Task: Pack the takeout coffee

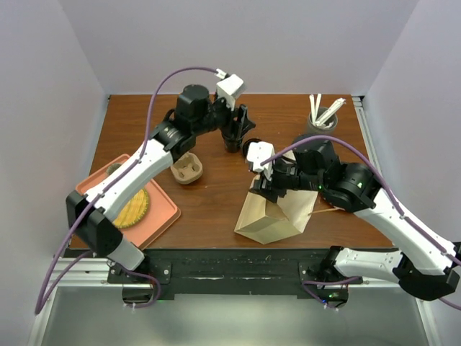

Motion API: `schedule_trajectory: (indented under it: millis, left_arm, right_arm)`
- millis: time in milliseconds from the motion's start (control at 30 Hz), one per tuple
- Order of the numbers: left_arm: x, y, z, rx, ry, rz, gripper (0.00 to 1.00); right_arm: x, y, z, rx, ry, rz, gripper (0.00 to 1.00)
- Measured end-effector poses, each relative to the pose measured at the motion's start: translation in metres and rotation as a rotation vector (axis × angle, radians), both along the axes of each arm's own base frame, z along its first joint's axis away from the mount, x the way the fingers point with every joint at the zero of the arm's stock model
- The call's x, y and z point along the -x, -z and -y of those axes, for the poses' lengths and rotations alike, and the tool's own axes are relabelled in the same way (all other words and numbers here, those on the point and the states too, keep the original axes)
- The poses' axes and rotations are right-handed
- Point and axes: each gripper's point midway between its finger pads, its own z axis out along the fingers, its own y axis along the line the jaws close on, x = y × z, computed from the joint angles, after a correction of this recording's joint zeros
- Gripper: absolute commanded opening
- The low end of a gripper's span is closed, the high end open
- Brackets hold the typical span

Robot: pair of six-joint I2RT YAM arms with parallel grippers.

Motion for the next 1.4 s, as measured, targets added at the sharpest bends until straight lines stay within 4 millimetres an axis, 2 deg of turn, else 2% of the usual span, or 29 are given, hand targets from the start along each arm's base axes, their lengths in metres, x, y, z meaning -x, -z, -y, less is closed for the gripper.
schedule_trajectory:
  millis: [133,200,300,433,600,767,933,1067,1267,1367,1400]
  left_arm:
    - [-0.012,-0.009,0.026,-0.019,0.132,0.027,0.64]
    - [-0.012,-0.01,0.04,-0.013,0.213,0.026,0.64]
    - [-0.004,-0.012,0.056,0.004,0.33,0.016,0.64]
    - [0.012,-0.014,0.067,0.017,0.457,-0.005,0.64]
    - [0.038,-0.007,0.072,0.032,0.611,-0.069,0.64]
    - [0.061,0.0,0.076,0.029,0.695,-0.148,0.66]
    - [0.08,0.015,0.078,-0.03,0.695,-0.217,0.66]
    - [0.096,0.029,0.069,-0.092,0.654,-0.277,0.66]
    - [0.102,0.039,0.061,-0.149,0.616,-0.292,0.65]
    - [0.101,0.045,0.059,-0.171,0.604,-0.293,0.61]
    - [0.101,0.046,0.06,-0.175,0.605,-0.29,0.58]
  right_arm:
    - [0.019,0.006,-0.001,0.015,-0.091,-0.045,0.43]
    - [0.028,0.008,-0.001,0.022,-0.138,-0.069,0.42]
    - [0.042,0.007,-0.001,0.029,-0.205,-0.1,0.4]
    - [0.055,0.001,-0.001,0.023,-0.278,-0.112,0.37]
    - [0.068,-0.003,0.003,0.027,-0.337,-0.128,0.37]
    - [0.071,0.0,0.001,0.033,-0.36,-0.148,0.37]
    - [0.069,0.004,-0.001,0.042,-0.362,-0.155,0.38]
    - [0.068,0.005,-0.003,0.042,-0.364,-0.158,0.38]
    - [0.067,0.003,-0.004,0.037,-0.365,-0.153,0.4]
    - [0.067,0.003,-0.005,0.036,-0.365,-0.152,0.4]
    - [0.067,0.003,-0.005,0.036,-0.365,-0.152,0.4]
